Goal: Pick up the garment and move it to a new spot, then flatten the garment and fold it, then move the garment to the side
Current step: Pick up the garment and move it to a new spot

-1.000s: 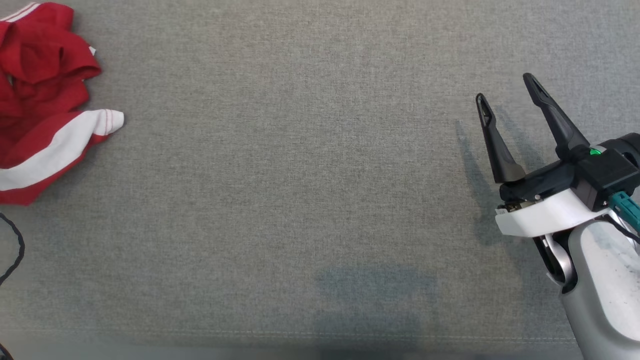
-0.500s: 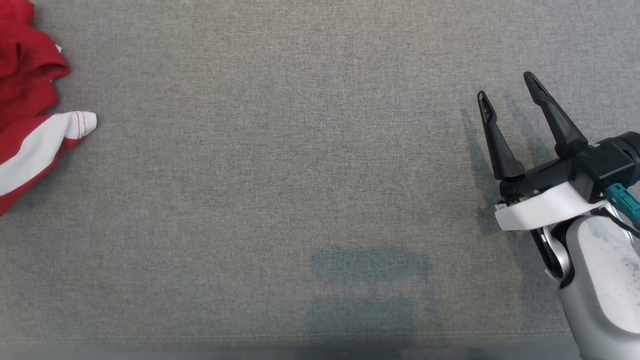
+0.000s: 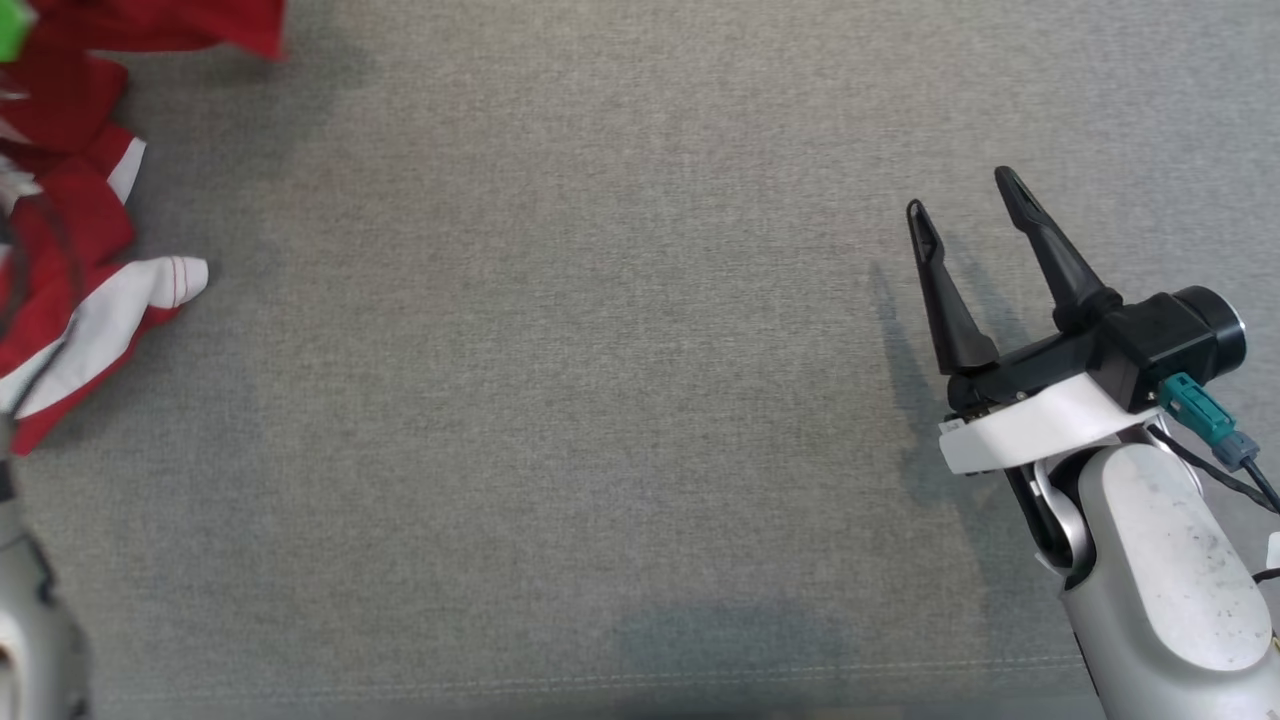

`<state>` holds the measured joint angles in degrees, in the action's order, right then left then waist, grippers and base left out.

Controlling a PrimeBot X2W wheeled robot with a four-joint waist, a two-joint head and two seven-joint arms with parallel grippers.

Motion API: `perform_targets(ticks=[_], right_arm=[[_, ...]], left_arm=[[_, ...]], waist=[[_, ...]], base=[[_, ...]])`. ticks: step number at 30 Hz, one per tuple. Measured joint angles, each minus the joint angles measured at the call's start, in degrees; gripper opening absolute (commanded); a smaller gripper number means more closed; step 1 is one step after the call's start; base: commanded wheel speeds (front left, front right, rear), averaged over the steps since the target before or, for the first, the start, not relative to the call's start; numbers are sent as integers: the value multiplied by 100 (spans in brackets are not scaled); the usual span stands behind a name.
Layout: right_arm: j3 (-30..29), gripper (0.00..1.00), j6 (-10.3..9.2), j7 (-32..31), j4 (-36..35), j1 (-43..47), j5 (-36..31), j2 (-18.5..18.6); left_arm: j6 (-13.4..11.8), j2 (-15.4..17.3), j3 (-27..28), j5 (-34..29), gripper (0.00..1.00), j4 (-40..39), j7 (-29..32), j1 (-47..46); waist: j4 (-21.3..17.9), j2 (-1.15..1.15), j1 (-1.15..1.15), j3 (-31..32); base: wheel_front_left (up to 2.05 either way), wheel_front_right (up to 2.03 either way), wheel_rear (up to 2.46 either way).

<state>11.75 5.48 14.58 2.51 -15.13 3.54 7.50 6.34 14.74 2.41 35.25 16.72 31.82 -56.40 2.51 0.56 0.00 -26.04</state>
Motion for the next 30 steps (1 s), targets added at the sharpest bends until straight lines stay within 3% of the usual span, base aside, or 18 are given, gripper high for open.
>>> perform_targets(ticks=[7, 13, 17, 24, 30], right_arm=[[8, 100, -10, 0, 112, 10, 56, -233], [1, 100, -58, 0, 156, 57, 109, -281], [-20, 100, -107, 0, 157, 79, 124, -344], [-15, 100, -112, 0, 154, 219, 215, -392], [11, 100, -112, 0, 136, 276, 254, -404]], left_arm=[[27, -982, -709, 670, 0, -497, 487, -10], [26, -1651, -1361, 798, 0, -668, 760, 44], [26, -1686, -1767, 797, 0, -687, 804, 340], [14, -1401, -2675, 561, 0, -502, 498, 1190], [-247, -1324, -3265, 413, 0, -208, -66, 1641]], waist=[[-369, 0, 0, 252], [-761, 0, 0, 418], [-976, 0, 0, 487], [-1493, 0, 0, 622], [-1941, 0, 0, 698]], base=[[0, 0, 0], [0, 0, 0], [0, 0, 0], [0, 0, 0], [0, 0, 0]])
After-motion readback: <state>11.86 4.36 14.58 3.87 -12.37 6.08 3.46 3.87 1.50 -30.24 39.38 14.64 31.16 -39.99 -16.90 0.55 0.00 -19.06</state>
